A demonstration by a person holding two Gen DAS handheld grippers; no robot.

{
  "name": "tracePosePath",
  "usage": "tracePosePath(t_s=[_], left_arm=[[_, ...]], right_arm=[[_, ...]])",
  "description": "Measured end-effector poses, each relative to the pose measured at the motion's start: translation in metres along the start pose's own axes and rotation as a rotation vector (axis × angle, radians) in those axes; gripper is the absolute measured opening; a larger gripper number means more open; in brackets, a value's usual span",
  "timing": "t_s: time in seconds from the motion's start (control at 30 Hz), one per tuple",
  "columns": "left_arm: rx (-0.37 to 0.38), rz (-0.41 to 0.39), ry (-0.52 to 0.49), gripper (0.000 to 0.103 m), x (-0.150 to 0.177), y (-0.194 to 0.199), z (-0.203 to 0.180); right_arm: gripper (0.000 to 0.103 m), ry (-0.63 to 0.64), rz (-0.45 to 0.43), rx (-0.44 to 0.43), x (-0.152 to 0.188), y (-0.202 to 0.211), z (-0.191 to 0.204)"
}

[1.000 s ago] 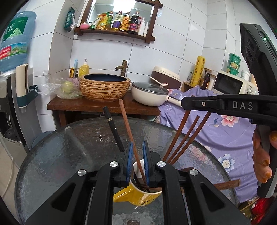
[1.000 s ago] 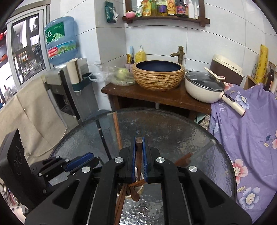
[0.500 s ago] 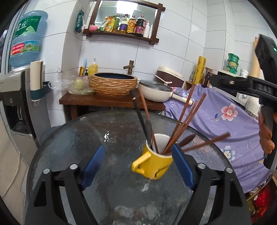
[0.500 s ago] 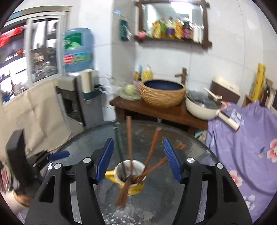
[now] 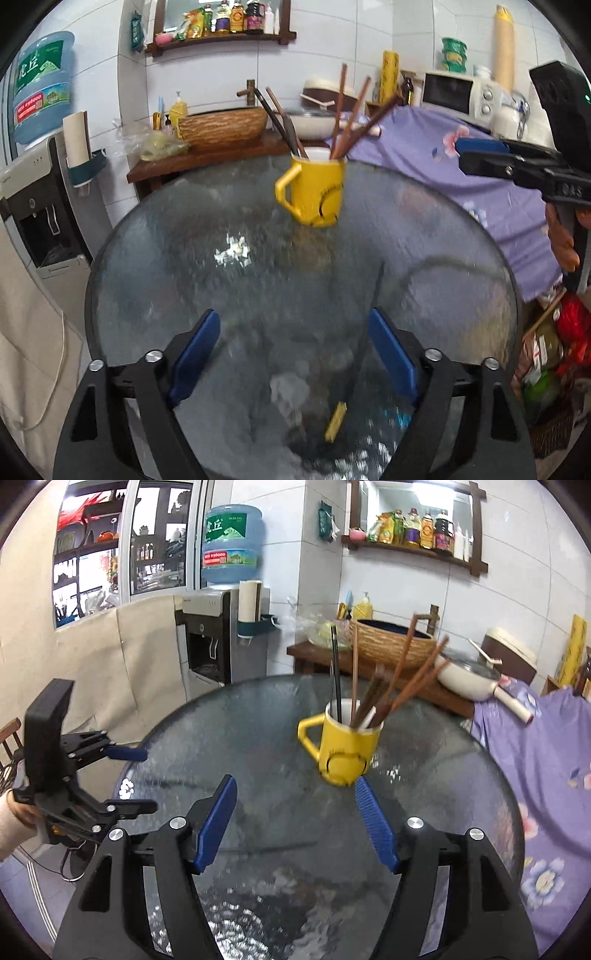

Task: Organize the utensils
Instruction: 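Move the left gripper to the black gold-tipped chopstick and close on it, then lift the black chopstick with the left gripper and carry it toward the mug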

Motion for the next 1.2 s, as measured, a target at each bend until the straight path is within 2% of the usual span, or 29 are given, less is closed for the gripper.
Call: tracePosePath(t_s=[0.23,0.33,0.47,0.53,0.67,0.77,0.93,1.2], left_arm=[[0.01,0.054,-0.005,0.05,0.047,-0.001,-0.011],[0.01,0.083,-0.013,0.043,0.06,-0.005,-0.012],[0.026,0.112,-0.007,0.037,0.073,-0.008,-0.011],[0.027,0.13,-0.013,0.031,0.081,-0.011,-0.012],[0.018,0.112,-0.032,0.024,0.085,-0.01,-0.017],[0.02,0.102,-0.03,0.013,0.087,-0.009,-0.02],[-0.002,0.091,-0.076,0.007,0.088,-0.008,-0.028],[0.002,0.095,-0.09,0.006,0.086,-0.003,-0.03]], right_arm=[[0.067,-0.093,0.034,-0.029,0.042,-0.006,0.011],[0.067,-0.128,0.037,-0.033,0.051,-0.006,0.01],[0.067,-0.167,0.044,-0.042,0.063,-0.003,0.01],[0.067,-0.179,0.05,-0.046,0.067,-0.004,0.01],[0.067,-0.206,0.054,-0.058,0.074,-0.004,0.01],[0.067,-0.216,0.053,-0.064,0.077,-0.004,0.011],[0.067,-0.227,0.065,-0.066,0.082,-0.007,0.01],[0.067,-0.237,0.064,-0.063,0.082,-0.006,0.011]])
Point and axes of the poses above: each gripper's, at about its wrist camera, not at the fingertips, and y roughly against the way its jaws point, z to its left, x to its underside, the point moved 6 cm from there along -y, roughly the way its jaws point, and after that the axes turned 7 degrees about y, right-handed, at the moved point
